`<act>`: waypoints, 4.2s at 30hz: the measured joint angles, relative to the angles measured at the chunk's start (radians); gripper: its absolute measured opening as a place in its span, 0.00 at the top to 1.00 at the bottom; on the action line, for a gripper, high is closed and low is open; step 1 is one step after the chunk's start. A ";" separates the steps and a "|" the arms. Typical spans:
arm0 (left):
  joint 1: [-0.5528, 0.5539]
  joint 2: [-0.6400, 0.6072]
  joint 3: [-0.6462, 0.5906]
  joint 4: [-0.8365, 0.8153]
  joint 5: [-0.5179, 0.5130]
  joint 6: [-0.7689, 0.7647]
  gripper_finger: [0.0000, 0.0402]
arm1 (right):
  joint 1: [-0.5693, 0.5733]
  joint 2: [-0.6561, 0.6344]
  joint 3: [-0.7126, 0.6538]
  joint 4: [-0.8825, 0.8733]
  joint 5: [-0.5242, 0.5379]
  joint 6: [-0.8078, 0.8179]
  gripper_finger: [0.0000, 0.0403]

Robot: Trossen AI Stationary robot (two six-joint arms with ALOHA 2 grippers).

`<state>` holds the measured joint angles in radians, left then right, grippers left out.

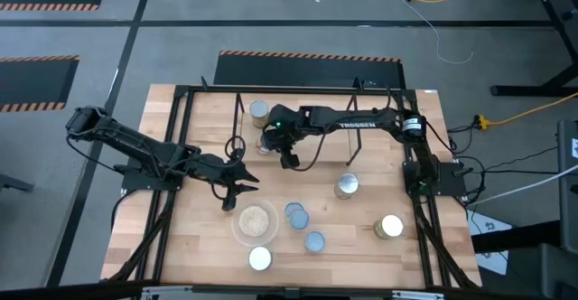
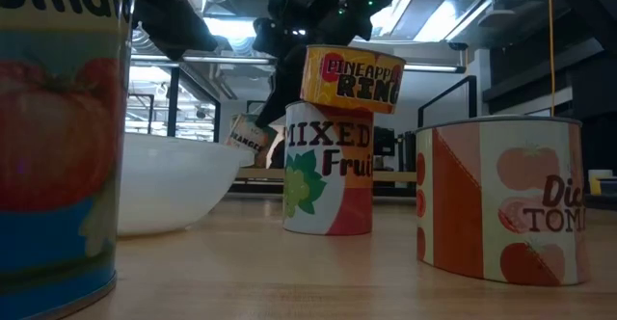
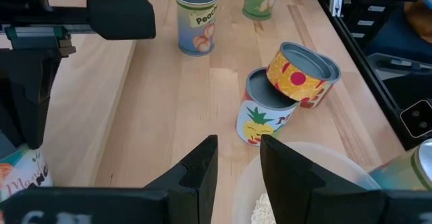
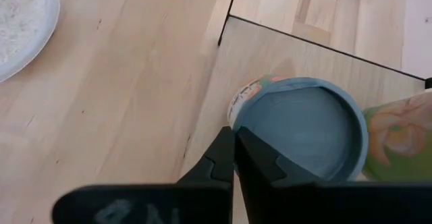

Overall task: Pick and place cans onto a shelf
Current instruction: Put the canned orange on the shelf, then put the canned tomatoes on the shelf

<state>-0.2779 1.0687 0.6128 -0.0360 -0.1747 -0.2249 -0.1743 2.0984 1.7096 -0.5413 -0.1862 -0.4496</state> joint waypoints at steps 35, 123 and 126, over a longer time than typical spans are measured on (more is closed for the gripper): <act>0.000 0.000 0.000 0.000 0.000 0.000 0.74 | 0.000 0.017 0.000 0.028 0.001 0.000 0.82; -0.205 0.681 1.066 -0.636 0.196 -1.056 0.74 | 0.422 -1.111 -0.945 0.060 0.239 0.229 0.82; -0.217 0.746 1.107 -0.647 0.276 -1.173 0.74 | 0.421 -1.111 -0.945 0.060 0.239 0.183 0.82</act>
<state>-0.4953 1.8150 1.7201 -0.6832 0.1012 -1.3980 0.2470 0.9877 0.7647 -0.4808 0.0526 -0.2669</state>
